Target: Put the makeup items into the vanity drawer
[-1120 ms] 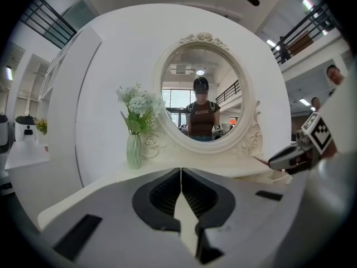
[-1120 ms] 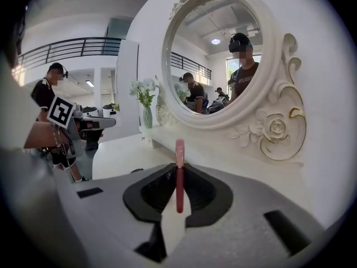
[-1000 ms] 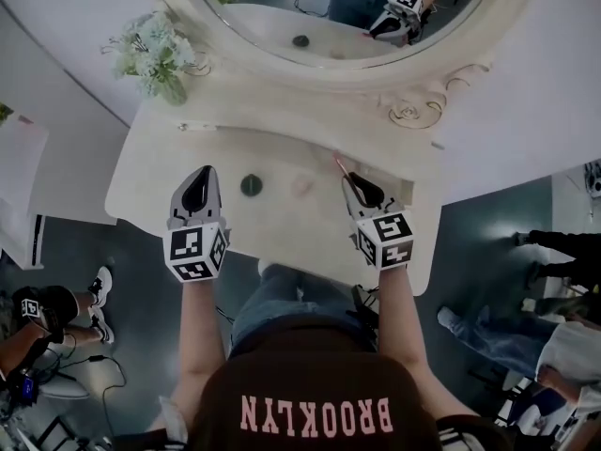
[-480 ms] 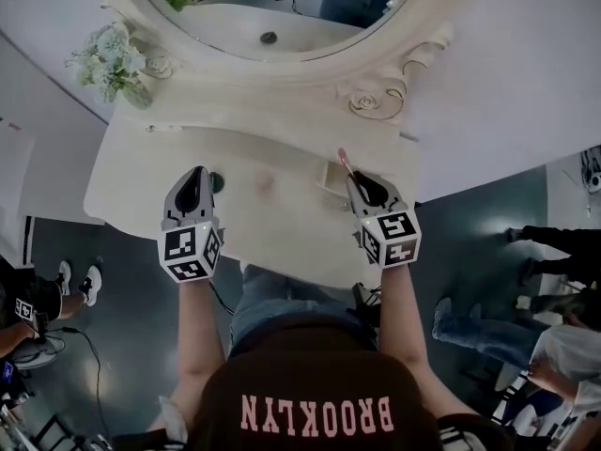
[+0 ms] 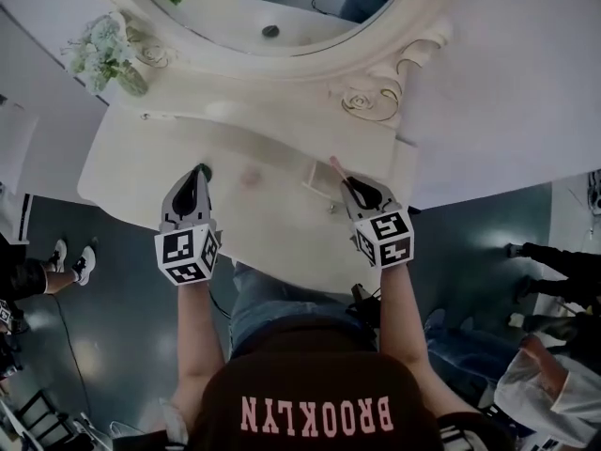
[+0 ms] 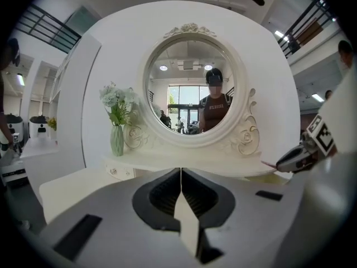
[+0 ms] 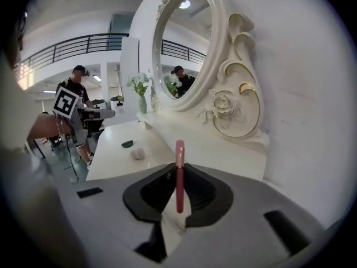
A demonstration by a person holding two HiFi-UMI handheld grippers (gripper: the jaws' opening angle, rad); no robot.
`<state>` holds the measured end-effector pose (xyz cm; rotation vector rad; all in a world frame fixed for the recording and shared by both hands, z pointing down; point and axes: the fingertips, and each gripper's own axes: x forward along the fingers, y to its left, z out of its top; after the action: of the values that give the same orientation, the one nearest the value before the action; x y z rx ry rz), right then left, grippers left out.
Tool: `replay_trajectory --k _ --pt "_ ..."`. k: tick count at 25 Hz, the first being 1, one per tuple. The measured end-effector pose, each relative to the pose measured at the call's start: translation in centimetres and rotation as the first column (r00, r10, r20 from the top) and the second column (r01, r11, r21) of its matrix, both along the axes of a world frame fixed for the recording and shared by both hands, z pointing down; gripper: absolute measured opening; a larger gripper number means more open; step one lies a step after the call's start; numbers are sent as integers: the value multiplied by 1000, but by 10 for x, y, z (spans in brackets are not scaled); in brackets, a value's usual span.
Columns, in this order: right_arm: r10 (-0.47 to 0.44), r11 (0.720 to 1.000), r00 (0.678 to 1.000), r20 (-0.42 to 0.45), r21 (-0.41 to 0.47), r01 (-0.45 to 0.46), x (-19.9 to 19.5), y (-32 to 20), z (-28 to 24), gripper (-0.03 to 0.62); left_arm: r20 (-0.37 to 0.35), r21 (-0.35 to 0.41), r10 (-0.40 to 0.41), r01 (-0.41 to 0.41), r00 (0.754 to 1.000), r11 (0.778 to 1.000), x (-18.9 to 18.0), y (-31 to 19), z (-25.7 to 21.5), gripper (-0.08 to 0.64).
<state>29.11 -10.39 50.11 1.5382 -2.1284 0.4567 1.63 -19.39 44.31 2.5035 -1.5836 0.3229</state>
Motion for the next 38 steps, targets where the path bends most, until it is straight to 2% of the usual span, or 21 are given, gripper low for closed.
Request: replay_trajectory --k 7,8,10,13,19,20,21,22,23,29,38 --pt "-115 991 987 -108 -86 106 -11 1 29 34 13 -34 -42 43 999 998 -8 9 18 6" --pt "-117 990 987 -113 -90 107 -11 1 30 37 14 -36 -44 44 999 998 -8 10 18 6" --pt "-111 991 989 -99 -88 102 -11 1 30 95 15 -35 -44 45 999 998 -7 11 19 6" --pt "-89 994 994 -67 -69 85 -9 1 25 134 14 -28 -41 41 999 999 -6 12 16 6" --pt "-46 999 998 -51 -22 45 -4 1 10 144 13 -7 -20 20 1000 1000 -2 13 7 6" --pt "-30 1000 998 -53 -3 30 -3 1 6 142 13 -3 -17 17 1000 1000 -2 13 5 6" --pt "-9 1000 998 -58 23 11 -1 0 0 104 12 1 -14 14 1000 1000 -2 13 3 6" --pt "14 999 998 -62 53 -11 2 0 -6 27 11 5 -11 11 1000 1000 -3 13 2 6" --pt "34 996 998 -60 81 -29 4 -1 -12 3 10 10 -9 9 1000 1000 -3 13 0 6" --pt "109 978 993 -35 181 -101 6 -1 -39 -2 4 36 9 -9 1000 999 -7 12 -11 6" --pt "231 946 973 5 231 -226 4 0 -57 -2 -3 55 41 -41 999 998 -21 5 -21 6"
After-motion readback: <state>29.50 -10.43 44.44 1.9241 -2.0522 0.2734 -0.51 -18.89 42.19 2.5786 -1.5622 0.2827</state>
